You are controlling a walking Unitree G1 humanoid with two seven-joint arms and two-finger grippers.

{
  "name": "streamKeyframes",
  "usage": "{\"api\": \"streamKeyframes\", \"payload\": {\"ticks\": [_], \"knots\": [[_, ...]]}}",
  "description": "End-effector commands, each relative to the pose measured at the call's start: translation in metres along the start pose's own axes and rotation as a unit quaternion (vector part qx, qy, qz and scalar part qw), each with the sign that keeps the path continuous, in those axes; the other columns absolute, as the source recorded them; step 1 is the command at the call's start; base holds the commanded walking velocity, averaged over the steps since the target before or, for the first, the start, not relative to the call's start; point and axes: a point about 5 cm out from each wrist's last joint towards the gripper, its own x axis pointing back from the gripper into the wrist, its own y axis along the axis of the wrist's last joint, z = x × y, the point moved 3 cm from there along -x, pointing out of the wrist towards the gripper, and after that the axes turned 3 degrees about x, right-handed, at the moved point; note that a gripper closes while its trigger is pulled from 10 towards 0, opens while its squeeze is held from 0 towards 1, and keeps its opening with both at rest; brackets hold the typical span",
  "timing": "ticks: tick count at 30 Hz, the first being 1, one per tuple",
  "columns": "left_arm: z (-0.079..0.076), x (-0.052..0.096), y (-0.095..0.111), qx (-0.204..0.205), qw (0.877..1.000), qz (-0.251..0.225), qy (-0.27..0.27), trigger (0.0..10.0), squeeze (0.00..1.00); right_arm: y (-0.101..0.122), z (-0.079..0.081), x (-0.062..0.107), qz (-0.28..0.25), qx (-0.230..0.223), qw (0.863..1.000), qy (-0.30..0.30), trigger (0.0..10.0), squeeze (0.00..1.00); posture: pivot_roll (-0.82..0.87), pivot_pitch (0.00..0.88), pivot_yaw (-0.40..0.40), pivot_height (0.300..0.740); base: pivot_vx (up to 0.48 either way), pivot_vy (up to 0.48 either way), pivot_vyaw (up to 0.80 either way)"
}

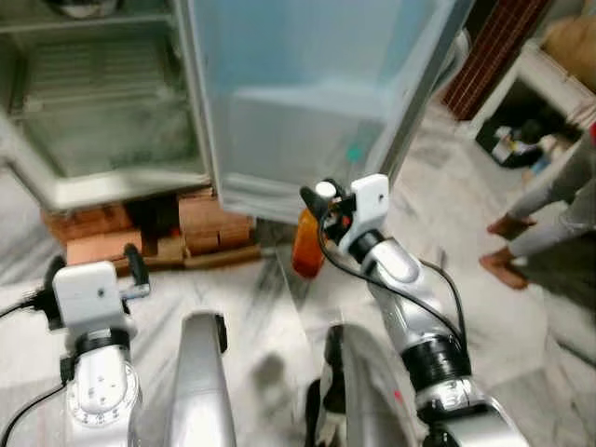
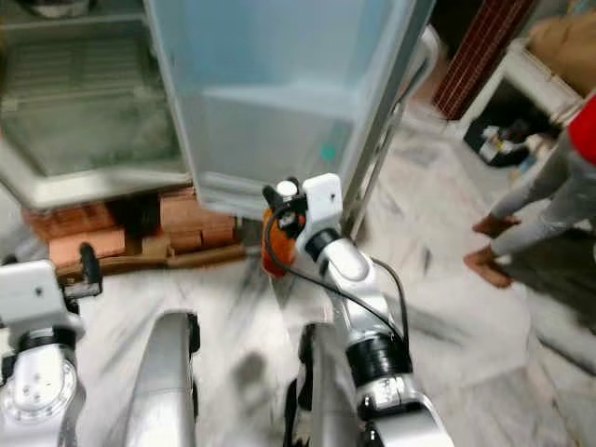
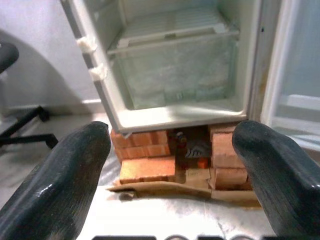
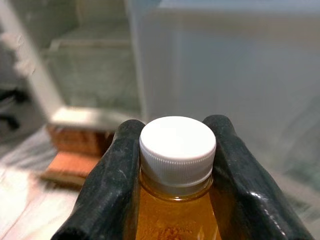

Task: Restocking fridge

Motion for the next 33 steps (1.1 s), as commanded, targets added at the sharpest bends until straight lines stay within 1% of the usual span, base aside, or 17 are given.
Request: {"api": "streamKeyframes", "payload": {"ticks": [1, 3, 8, 19, 22, 25, 29, 33], "knots": [[-0.001, -0.001, 0.004, 0.000, 1.000, -0.009, 0.000, 10.0, 0.00, 0.013, 0.003, -0.003, -0.024, 0.001, 1.000, 0.018, 10.0, 0.00, 0.10, 0.198, -0.124, 0.572, 0.281, 0.000, 0.00], [-0.003, 0.000, 0.004, 0.003, 1.000, -0.008, -0.002, 10.0, 0.00, 0.013, 0.005, -0.002, -0.028, -0.001, 0.999, 0.028, 10.0, 0.00, 0.10, 0.198, -0.124, 0.572, 0.279, 0.000, 0.70], [-0.004, 0.000, 0.005, 0.005, 1.000, -0.008, -0.004, 10.0, 0.00, 0.013, 0.004, -0.002, -0.028, 0.003, 0.999, 0.025, 10.0, 0.00, 0.10, 0.198, -0.125, 0.572, 0.279, 0.000, 0.73], [-0.007, -0.002, 0.005, 0.009, 1.000, -0.010, -0.008, 10.0, 0.00, 0.016, 0.005, -0.003, -0.031, 0.009, 0.999, 0.030, 10.0, 0.00, 0.09, 0.194, -0.126, 0.572, 0.293, 0.000, 0.00], [-0.007, -0.003, 0.005, 0.009, 1.000, -0.010, -0.009, 10.0, 0.00, 0.016, 0.005, -0.004, -0.030, 0.010, 0.999, 0.030, 10.0, 0.00, 0.09, 0.212, -0.128, 0.572, 0.275, 0.000, 0.00], [-0.007, -0.004, 0.006, 0.009, 1.000, -0.011, -0.008, 10.0, 0.00, 0.015, 0.006, -0.004, -0.029, 0.010, 0.999, 0.032, 10.0, 0.00, 0.09, 0.208, -0.129, 0.572, 0.259, 0.000, 0.00], [-0.006, -0.004, 0.006, 0.012, 1.000, -0.009, -0.002, 10.0, 0.00, 0.012, 0.008, -0.003, -0.025, 0.007, 0.999, 0.037, 10.0, 0.00, 0.10, 0.206, -0.127, 0.572, 0.000, 0.000, 0.00], [-0.011, -0.003, 0.008, 0.018, 1.000, -0.016, -0.011, 10.0, 0.00, 0.011, 0.012, -0.003, -0.023, 0.006, 0.998, 0.052, 10.0, 0.00, 0.10, 0.202, -0.122, 0.572, 0.000, 0.000, 0.00]]}}
